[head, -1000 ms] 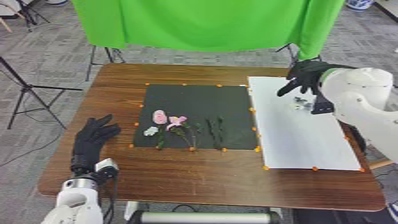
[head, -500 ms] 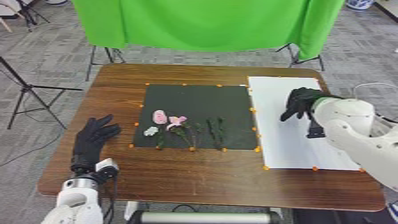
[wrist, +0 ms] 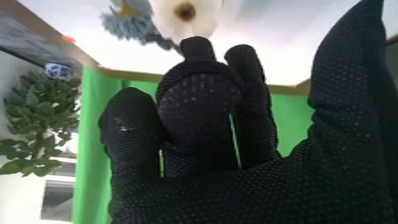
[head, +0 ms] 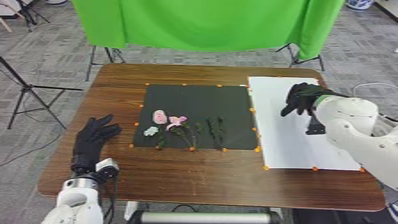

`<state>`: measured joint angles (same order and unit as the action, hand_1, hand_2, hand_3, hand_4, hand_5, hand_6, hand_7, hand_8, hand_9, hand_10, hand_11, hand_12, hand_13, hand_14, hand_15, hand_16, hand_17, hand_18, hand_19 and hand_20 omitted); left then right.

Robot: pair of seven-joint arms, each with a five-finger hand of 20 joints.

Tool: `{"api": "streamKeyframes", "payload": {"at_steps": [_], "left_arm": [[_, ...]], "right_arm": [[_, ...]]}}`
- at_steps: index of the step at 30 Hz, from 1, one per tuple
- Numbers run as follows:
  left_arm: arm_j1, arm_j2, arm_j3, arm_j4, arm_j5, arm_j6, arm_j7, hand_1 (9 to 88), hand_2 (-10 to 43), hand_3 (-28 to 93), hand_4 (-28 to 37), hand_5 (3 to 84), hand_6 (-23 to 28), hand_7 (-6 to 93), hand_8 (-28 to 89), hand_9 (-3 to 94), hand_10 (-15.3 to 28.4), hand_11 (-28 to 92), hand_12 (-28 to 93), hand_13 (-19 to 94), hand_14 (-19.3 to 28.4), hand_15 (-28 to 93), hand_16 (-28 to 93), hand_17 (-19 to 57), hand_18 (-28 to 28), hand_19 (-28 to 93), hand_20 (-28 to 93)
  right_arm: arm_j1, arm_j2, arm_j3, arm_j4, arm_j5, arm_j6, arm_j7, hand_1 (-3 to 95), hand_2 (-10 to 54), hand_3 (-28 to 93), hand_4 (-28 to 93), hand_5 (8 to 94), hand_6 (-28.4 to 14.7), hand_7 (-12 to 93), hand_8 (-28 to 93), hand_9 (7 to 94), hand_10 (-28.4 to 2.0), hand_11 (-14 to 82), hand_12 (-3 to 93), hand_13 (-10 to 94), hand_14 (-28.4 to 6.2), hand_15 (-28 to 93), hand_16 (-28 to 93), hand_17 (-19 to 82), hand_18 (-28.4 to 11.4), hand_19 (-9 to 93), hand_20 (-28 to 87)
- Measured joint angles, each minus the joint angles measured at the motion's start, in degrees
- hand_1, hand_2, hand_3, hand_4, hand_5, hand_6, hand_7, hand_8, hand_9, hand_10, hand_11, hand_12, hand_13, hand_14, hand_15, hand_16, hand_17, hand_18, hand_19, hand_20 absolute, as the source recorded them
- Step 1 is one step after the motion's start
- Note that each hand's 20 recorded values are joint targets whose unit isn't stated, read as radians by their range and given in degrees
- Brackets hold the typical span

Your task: Arrange flowers

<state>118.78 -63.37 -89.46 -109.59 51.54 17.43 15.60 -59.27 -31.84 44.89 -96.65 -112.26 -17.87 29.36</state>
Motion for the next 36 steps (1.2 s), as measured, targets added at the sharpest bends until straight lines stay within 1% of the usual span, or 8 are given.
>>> {"api": "streamKeyframes", "payload": {"at_steps": [4, 11, 18, 24, 31, 33, 36], "left_arm": [[-0.1, 0.06, 0.10, 0.03, 0.02, -0.11, -0.10, 18.2, 12.1, 65, -28.3, 52.6, 3.7, 12.9, -8, 55.5, 15.5, 21, 9, 46, 17.9, 26, -6, 9.4, 10.8, 10, 15], [-0.3, 0.61, 0.35, 0.05, 0.04, -0.36, -0.07, 18.2, 12.1, 65, -28.3, 52.6, 3.7, 12.9, -8, 55.4, 15.5, 21, 9, 46, 17.9, 26, -6, 9.4, 10.7, 10, 15], [-0.2, 0.63, 0.21, 0.00, 0.03, -0.36, 0.04, 18.3, 12.1, 65, -28.3, 52.5, 3.7, 12.9, -8, 55.4, 15.5, 21, 9, 46, 18.0, 26, -6, 9.4, 10.7, 10, 15], [-0.2, 0.56, 0.20, -0.01, 0.03, -0.35, 0.04, 18.4, 12.1, 65, -28.3, 52.6, 3.7, 13.0, -8, 55.4, 15.5, 21, 9, 46, 17.9, 26, -6, 9.4, 10.8, 10, 15], [-0.2, 0.56, 0.20, -0.02, 0.01, -0.35, 0.04, 18.4, 12.1, 65, -28.3, 52.6, 3.8, 12.9, -8, 55.5, 15.5, 21, 9, 46, 17.8, 26, -6, 9.5, 10.8, 10, 15], [-0.2, 0.56, 0.21, -0.02, 0.01, -0.35, 0.03, 18.4, 12.2, 65, -28.3, 52.6, 3.8, 12.9, -8, 55.5, 15.5, 21, 9, 46, 17.8, 26, -6, 9.5, 10.8, 10, 15], [-0.2, 0.54, 0.21, -0.04, 0.01, -0.35, 0.01, 18.4, 12.2, 65, -28.3, 52.5, 3.8, 12.9, -8, 55.4, 15.6, 21, 9, 46, 17.8, 26, -6, 9.6, 10.8, 10, 15]], "right_arm": [[0.4, 0.0, 0.0, -0.1, -0.1, 0.1, 0.0, 33.1, -9.5, 69, -24, 53.7, 3.3, 16, -11, 63.6, -12.4, 9.3, 14.8, 88, -3.6, 62, 25, 60, -15.6, 93, 53], [1.8, 0.2, -2.3, 1.0, -0.6, -0.1, 0.0, 33.3, -9.5, 70, -24, 53.7, 3.6, 16, -11, 63.6, -12.4, 9.3, 14.8, 87, -3.5, 62, 25, 60, -15.6, 93, 53], [2.1, -0.3, -2.9, 3.3, -1.5, -0.4, 0.2, 34.6, -9.5, 70, -24, 54.5, 3.4, 17, -11, 63.9, -12.4, 9.5, 14.8, 88, -3.4, 62, 25, 60, -15.4, 93, 53], [1.3, -0.6, -1.8, 4.4, -1.5, -0.3, 0.6, 38.3, -9.5, 71, -24, 56.9, 3.2, 17, -11, 66.7, -12.4, 10.6, 14.7, 89, -3.2, 62, 25, 61, -15.0, 93, 52], [0.2, -0.7, -1.6, 4.4, -0.9, 0.5, 1.2, 49.8, -9.5, 70, -23, 61.9, 3.1, 19, -12, 71.9, -11.8, 13.0, 14.4, 91, -2.3, 60, 25, 63, -13.5, 93, 50], [0.0, -0.8, -1.7, 4.4, -0.7, 1.3, 1.5, 52.8, -9.5, 68, -24, 63.1, 2.6, 20, -7, 74.3, -11.5, 12.7, 15.5, 92, -1.8, 59, 26, 64, -13.2, 93, 49], [-0.1, -0.9, -2.2, 4.4, -0.5, 3.6, 1.6, 59.9, -9.5, 62, -23, 68.8, 0.7, 21, 0, 80.6, -10.6, 6.6, 22.1, 93, -1.5, 58, 27, 66, -12.5, 93, 49]]}}
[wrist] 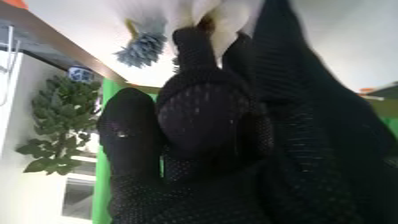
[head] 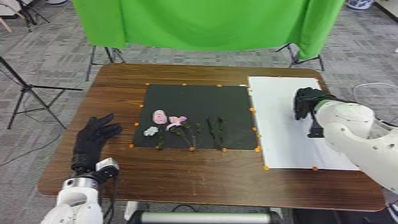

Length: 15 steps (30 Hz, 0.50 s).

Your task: Arrange flowers

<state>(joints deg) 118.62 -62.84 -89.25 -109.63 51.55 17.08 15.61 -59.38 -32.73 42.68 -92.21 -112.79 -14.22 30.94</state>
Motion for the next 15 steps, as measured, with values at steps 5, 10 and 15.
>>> {"api": "streamKeyframes", "payload": {"at_steps": [5, 10, 15], "left_arm": [[0.2, -0.18, -0.03, -0.12, 0.00, 0.00, -0.03, 18.5, 12.2, 65, -28.3, 52.6, 3.8, 12.9, -8, 55.5, 15.5, 21, 9, 46, 17.9, 26, -6, 9.7, 10.7, 10, 15], [0.3, -0.25, -0.15, -0.18, -0.01, 0.04, -0.03, 18.7, 12.3, 65, -28.3, 52.6, 3.9, 12.8, -8, 55.5, 15.6, 21, 9, 46, 18.0, 27, -6, 9.9, 10.7, 10, 15], [0.6, -0.32, -0.25, -0.32, -0.04, 0.04, -0.03, 18.5, 12.3, 65, -28.3, 52.6, 4.0, 12.7, -8, 55.4, 15.8, 21, 9, 46, 18.0, 27, -6, 9.9, 10.6, 10, 15]], "right_arm": [[-1.3, -0.3, -0.5, 0.0, 0.0, 5.8, 0.0, 62.7, -9.5, 61, -22, 75.5, 0.8, 21, 1, 87.1, -10.3, 3.5, 25.0, 94, -0.9, 60, 25, 68, -11.6, 93, 48], [-1.7, -0.3, -1.4, 0.0, -0.1, 8.7, -0.1, 64.0, -9.5, 60, -22, 80.4, 0.4, 21, 2, 90.6, -10.8, 3.9, 25.4, 94, -0.6, 61, 23, 69, -10.6, 93, 45], [-1.4, -0.1, -2.9, -0.2, -0.1, 11.9, -0.5, 64.4, -9.5, 60, -21, 82.0, 0.3, 21, 3, 91.7, -10.8, 4.1, 25.9, 94, -0.4, 63, 22, 70, -10.7, 93, 46]]}}
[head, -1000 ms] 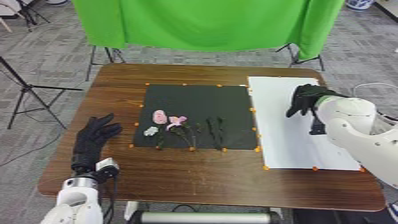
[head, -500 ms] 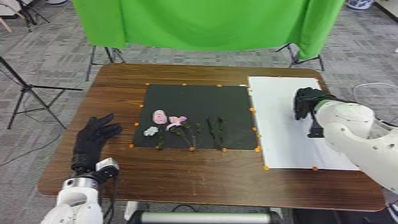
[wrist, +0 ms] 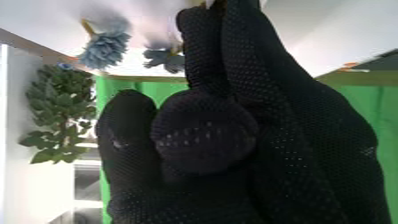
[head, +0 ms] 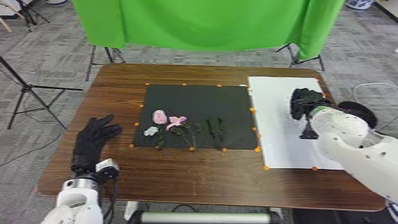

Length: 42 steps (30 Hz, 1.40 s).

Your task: Arrange flowers

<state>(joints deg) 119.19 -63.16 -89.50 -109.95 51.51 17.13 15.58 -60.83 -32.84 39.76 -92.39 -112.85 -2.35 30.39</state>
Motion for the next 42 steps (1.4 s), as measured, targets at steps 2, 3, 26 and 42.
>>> {"api": "streamKeyframes", "payload": {"at_steps": [2, 3, 26, 42], "left_arm": [[0.1, -0.03, -0.01, -0.01, 0.00, 0.02, 0.00, 18.6, 12.3, 65, -28.3, 52.6, 4.0, 12.7, -8, 55.4, 15.7, 21, 9, 46, 18.0, 27, -6, 10.0, 10.6, 10, 15], [0.1, -0.04, -0.01, -0.03, 0.00, 0.05, 0.00, 18.6, 12.3, 65, -28.3, 52.6, 4.0, 12.7, -8, 55.4, 15.8, 21, 9, 46, 17.9, 27, -6, 10.0, 10.6, 10, 15], [1.2, -0.04, -0.92, -0.76, 0.03, 0.45, -0.20, 18.4, 12.4, 65, -28.3, 52.6, 4.0, 12.7, -8, 55.4, 15.7, 21, 8, 46, 17.8, 26, -6, 9.9, 10.6, 10, 15], [0.2, 0.06, -0.03, -0.28, 0.03, 0.44, -0.63, 18.3, 12.4, 65, -28.3, 52.7, 3.9, 12.8, -8, 55.3, 15.5, 21, 8, 46, 18.0, 27, -6, 9.8, 10.7, 10, 15]], "right_arm": [[-0.3, 0.0, -0.2, -0.4, 0.2, 1.9, -0.4, 64.2, -9.5, 60, -21, 82.2, 0.3, 21, 3, 91.8, -10.8, 4.0, 26.1, 94, -0.4, 63, 22, 70, -10.8, 93, 47], [-0.5, 0.1, -0.2, -0.9, 0.3, 2.9, -0.6, 64.1, -9.5, 60, -21, 82.2, 0.4, 21, 3, 91.9, -10.9, 3.9, 26.1, 94, -0.4, 63, 22, 70, -10.8, 93, 47], [26.9, -15.3, -9.5, 0.7, 35.5, -11.3, -3.6, 64.0, -9.5, 60, -20, 81.7, 0.2, 20, 4, 91.4, -10.9, 3.5, 26.4, 94, -0.2, 64, 22, 70, -10.5, 93, 49], [26.8, -29.7, -18.6, 3.6, 36.6, -13.3, -1.5, 63.6, -9.5, 60, -20, 81.1, 0.1, 19, 5, 90.8, -10.9, 3.4, 26.1, 94, -0.4, 63, 23, 70, -10.6, 93, 50]]}}
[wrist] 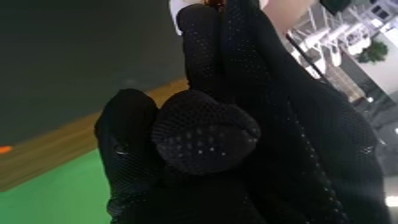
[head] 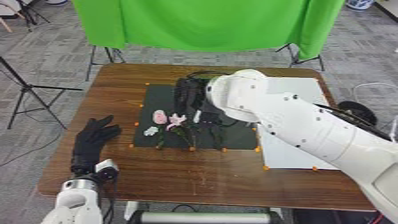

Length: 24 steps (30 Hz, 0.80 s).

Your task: Arrange flowers

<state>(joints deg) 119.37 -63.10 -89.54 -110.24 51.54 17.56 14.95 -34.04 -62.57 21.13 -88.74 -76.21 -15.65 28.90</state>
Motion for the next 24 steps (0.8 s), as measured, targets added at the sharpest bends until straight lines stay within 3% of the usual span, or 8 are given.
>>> {"api": "streamKeyframes", "payload": {"at_steps": [9, 24], "left_arm": [[-0.6, 0.83, 0.23, 0.31, -0.01, -0.23, -0.11, 18.2, 12.4, 65, -28.3, 52.8, 3.9, 12.8, -8, 55.4, 15.6, 21, 9, 46, 17.9, 27, -6, 9.7, 10.7, 10, 15], [-1.9, 0.85, 1.35, 0.88, -0.01, -0.59, -0.09, 18.3, 12.3, 65, -28.3, 52.6, 3.7, 12.9, -8, 55.3, 15.6, 21, 9, 46, 18.1, 27, -6, 9.5, 10.7, 10, 15]], "right_arm": [[-0.5, 1.5, -0.2, 1.5, -0.5, 1.7, 1.8, 63.3, -9.5, 60, -20, 81.0, 0.1, 19, 5, 90.8, -10.9, 3.4, 26.2, 94, -0.4, 64, 23, 70, -10.7, 93, 50], [-0.6, 1.6, -0.2, 4.2, -1.1, 2.6, 2.3, 57.5, -9.5, 61, -17, 76.0, 0.4, 18, 4, 85.7, -11.0, 7.0, 24.5, 94, -0.9, 61, 25, 69, -11.1, 93, 51]]}}
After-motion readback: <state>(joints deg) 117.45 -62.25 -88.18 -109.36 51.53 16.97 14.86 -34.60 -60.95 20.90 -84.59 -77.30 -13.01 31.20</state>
